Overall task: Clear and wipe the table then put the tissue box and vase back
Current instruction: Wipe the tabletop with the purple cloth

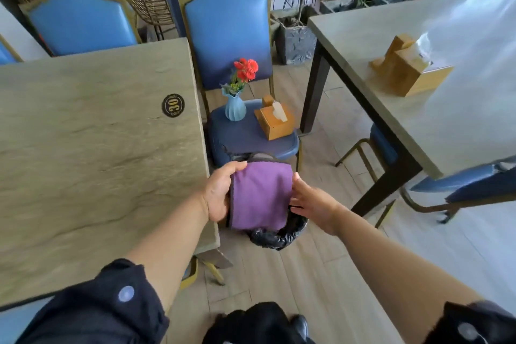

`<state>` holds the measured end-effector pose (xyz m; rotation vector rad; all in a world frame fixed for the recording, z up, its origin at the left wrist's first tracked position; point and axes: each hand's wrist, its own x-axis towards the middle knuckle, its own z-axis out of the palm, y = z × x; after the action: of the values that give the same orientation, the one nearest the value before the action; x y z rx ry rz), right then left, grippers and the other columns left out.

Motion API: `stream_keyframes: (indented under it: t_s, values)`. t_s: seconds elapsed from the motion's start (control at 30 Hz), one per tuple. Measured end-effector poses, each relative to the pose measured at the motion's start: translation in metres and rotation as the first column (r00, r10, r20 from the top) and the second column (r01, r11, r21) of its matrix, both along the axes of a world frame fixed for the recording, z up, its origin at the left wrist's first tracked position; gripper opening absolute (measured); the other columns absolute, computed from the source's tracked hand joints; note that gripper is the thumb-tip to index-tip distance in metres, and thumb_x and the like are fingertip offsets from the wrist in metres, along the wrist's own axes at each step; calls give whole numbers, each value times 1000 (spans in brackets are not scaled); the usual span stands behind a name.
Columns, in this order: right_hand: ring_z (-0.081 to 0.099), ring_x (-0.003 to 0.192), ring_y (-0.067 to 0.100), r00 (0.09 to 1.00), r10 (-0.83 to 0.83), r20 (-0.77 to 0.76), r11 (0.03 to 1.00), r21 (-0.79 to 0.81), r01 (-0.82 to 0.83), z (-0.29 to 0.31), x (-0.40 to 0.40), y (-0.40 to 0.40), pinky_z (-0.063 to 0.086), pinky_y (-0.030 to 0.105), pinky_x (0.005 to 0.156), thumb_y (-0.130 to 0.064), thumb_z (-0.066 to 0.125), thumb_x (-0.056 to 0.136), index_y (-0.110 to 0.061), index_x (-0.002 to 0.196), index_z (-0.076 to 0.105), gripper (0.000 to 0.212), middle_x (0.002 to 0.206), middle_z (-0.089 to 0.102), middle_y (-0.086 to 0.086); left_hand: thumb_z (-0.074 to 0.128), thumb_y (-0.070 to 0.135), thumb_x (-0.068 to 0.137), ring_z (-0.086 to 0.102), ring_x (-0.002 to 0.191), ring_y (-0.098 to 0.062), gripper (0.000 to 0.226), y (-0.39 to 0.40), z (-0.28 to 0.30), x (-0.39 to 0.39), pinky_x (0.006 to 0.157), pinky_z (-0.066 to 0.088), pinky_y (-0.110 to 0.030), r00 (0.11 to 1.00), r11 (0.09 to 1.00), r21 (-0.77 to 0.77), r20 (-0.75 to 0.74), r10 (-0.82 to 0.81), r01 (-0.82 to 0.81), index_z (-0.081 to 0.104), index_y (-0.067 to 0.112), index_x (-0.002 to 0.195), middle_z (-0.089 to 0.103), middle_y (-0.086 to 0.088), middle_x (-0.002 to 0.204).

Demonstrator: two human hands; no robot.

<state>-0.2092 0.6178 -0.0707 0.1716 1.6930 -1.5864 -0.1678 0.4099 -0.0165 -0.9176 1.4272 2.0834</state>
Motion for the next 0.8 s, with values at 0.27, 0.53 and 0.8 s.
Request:
stream_keyframes:
  t_s: [0.27,0.53,0.8]
  values:
    - [64,105,22,979,-26,-201,990,131,53,-25,-64,-11,50,42,98,-31,64,90,-18,103,70,20,103,73,1,55,38,90,64,71,-27,35,17,-33,-60,70,49,-32,983,988,-5,101,155,-156,74,13,76,73,-10,74]
    - [61,104,22,961,137,-240,937,346,-47,-69,-172,-64,48,36,92,-25,56,94,-18,112,65,21,107,68,0,67,8,85,65,97,-30,31,-23,-102,-142,93,51,-44,963,937,-320,176,202,-138,61,9,115,69,-13,109]
    - [58,90,19,966,172,-194,940,327,-101,-146,-288,-155,46,34,79,-6,45,90,-26,117,60,37,97,65,-3,58,16,90,57,114,-31,40,-84,-181,-259,93,49,-38,982,612,-791,95,165,-27,53,14,129,60,-10,127]
